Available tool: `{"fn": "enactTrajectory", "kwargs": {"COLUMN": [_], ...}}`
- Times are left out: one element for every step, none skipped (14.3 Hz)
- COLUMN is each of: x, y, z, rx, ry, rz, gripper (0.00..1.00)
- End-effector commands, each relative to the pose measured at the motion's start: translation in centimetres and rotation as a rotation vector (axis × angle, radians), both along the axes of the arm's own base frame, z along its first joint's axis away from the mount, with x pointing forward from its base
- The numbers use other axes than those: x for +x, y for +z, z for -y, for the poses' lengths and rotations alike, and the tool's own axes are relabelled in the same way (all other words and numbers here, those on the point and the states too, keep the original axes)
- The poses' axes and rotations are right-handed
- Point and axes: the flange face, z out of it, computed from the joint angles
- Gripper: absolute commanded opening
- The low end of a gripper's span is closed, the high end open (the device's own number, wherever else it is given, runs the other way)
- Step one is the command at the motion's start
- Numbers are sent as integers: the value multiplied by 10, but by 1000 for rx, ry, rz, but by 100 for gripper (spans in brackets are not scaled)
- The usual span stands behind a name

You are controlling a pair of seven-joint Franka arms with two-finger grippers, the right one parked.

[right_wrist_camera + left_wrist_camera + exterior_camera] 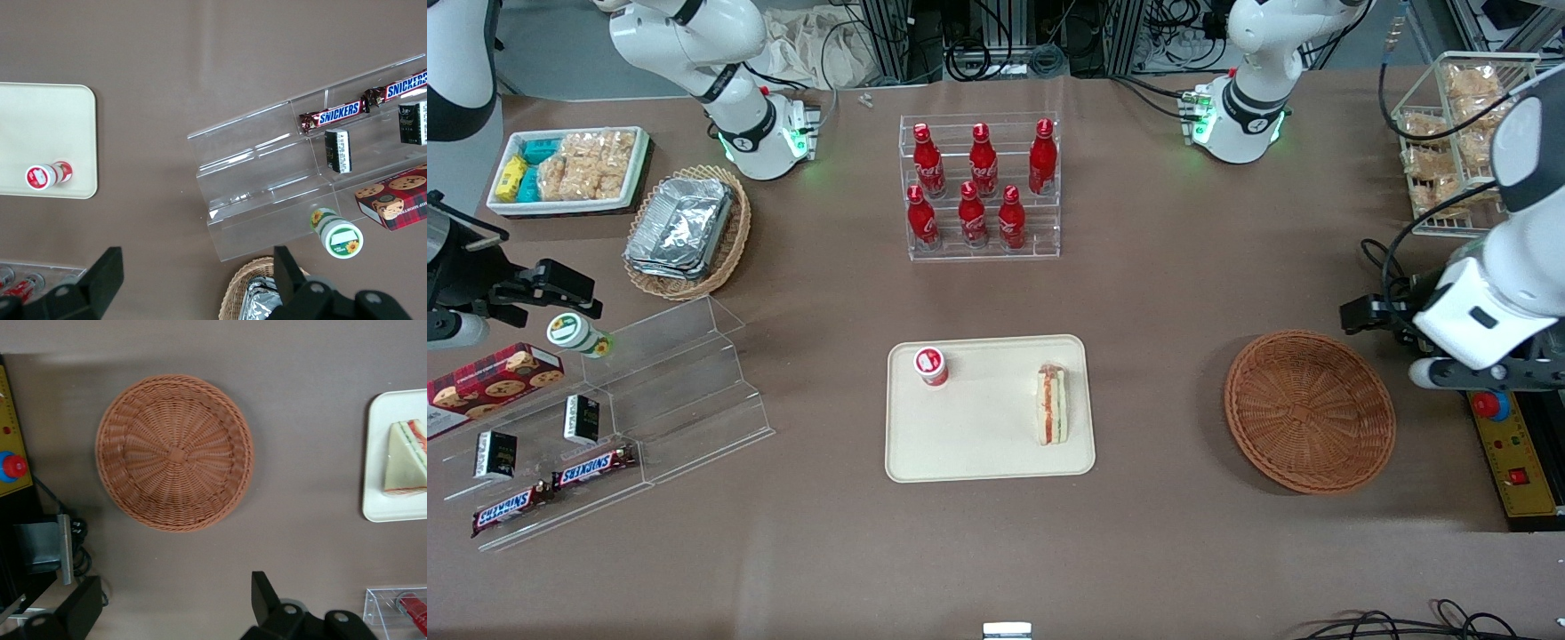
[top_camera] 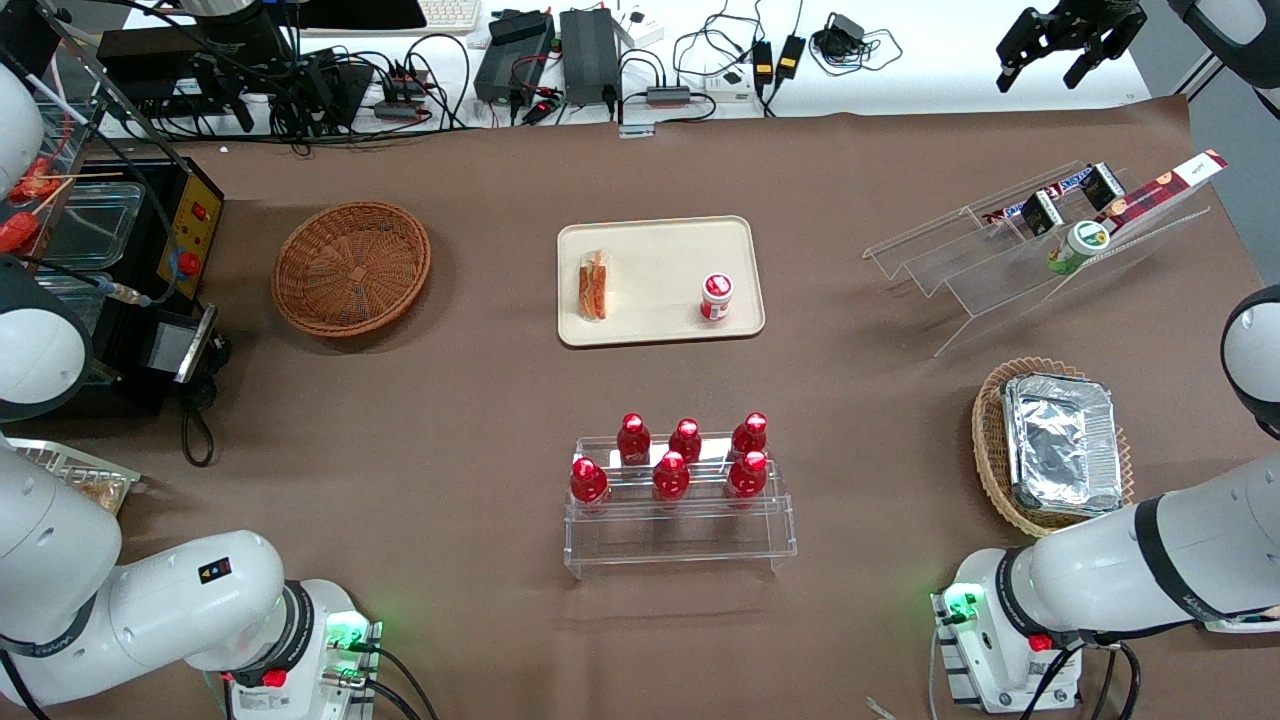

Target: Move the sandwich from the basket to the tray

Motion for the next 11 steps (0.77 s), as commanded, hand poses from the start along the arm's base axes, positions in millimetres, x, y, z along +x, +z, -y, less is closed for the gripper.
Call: {"fn": "enactTrajectory", "kwargs": {"x": [-8, -8, -9, -8, -8, -8, -9, -9, -10, -10, -9], "y": [11, 11, 13, 11, 11, 14, 15, 17, 17, 17, 17], "z": [-28, -29, -25, -26, -25, -23, -21, -23, -25, -26, -26], "rx": [0, -5, 0, 5, 28, 37, 30, 18, 10, 7, 9], "ry": [10, -7, -31, -37, -31, -17, -2, 18, 29, 31, 32], "rz": [5, 8, 11, 5, 5, 15, 17, 18, 20, 21, 27], "gripper": [100, 100, 100, 100, 100, 100, 100, 100, 100, 100, 100]}}
